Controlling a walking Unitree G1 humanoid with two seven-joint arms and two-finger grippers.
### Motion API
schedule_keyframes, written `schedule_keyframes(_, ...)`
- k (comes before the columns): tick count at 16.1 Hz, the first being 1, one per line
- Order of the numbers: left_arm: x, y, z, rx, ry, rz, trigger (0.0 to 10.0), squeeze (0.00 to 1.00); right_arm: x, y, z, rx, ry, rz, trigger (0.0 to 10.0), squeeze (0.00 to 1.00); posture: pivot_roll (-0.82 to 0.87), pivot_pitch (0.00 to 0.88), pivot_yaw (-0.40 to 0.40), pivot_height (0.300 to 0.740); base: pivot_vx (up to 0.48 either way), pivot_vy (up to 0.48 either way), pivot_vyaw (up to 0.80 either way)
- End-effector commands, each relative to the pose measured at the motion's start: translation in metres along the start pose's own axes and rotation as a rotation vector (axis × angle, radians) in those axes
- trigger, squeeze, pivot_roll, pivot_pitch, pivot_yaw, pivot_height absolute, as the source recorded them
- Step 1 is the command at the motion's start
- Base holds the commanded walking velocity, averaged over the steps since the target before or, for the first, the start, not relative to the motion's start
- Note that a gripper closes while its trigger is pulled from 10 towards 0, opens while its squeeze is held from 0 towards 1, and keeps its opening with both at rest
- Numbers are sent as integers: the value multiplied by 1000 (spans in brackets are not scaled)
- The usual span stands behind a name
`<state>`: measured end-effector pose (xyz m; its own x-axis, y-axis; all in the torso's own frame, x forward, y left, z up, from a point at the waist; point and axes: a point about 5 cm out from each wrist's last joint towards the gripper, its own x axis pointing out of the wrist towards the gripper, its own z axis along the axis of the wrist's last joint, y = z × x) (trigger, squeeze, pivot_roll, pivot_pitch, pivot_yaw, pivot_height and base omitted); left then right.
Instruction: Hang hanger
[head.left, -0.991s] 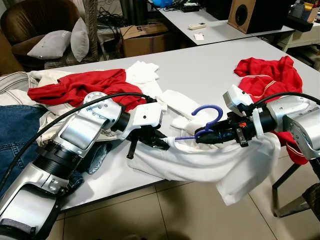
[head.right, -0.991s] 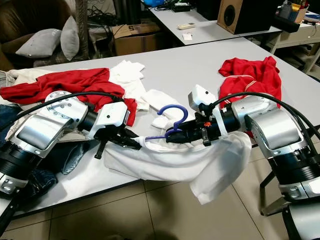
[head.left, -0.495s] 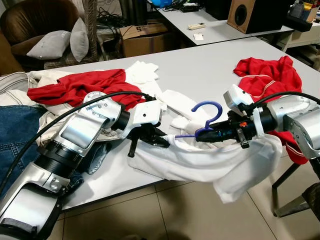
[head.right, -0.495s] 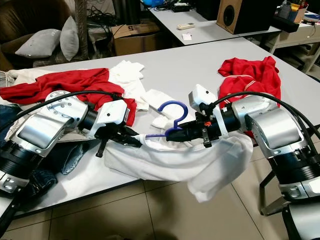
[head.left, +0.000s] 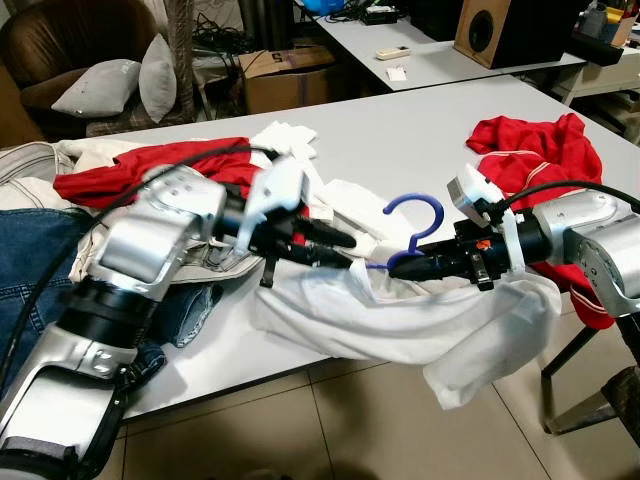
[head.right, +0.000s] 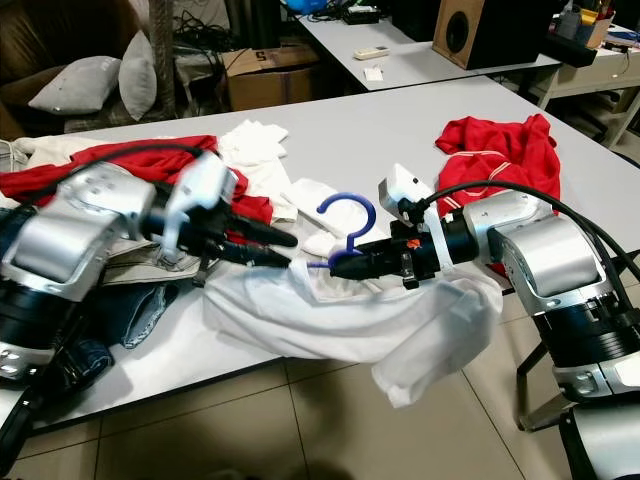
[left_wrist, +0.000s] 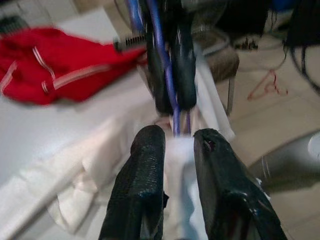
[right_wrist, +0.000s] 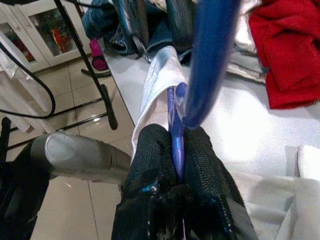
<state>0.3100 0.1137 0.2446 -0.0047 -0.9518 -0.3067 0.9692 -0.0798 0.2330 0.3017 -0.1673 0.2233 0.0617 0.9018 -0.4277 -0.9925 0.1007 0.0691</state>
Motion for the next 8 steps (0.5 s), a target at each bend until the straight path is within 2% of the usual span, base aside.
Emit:
schedule_keyframes(1, -6, -3, 10, -1, -69, 1, 10000, 0, -3, 5, 4, -26, -31, -22, 0, 0, -21, 0, 49, 740, 0, 0, 0)
schedule_keyframes(3, -11, 0, 13, -42, -129, 83, 10000, 0, -8, 11, 1, -41, -75, -111, 0, 0, -28, 0, 63, 740, 0, 0, 0)
schedule_keyframes(5, -24, 3, 3, -114, -132, 276, 10000, 0, -14, 23, -4, -11, -116, -222, 0, 0, -26, 0, 74, 740, 0, 0, 0)
schedule_keyframes(7, -39, -9, -14, -205, -124, 512, 10000, 0, -14, 40, -12, 46, -133, -325, 0, 0, -25, 0, 75, 740, 0, 0, 0)
schedule_keyframes(8, -41, -13, -18, -221, -118, 557, 10000, 0, -15, 43, -13, 62, -147, -349, 0, 0, -19, 0, 71, 740, 0, 0, 0)
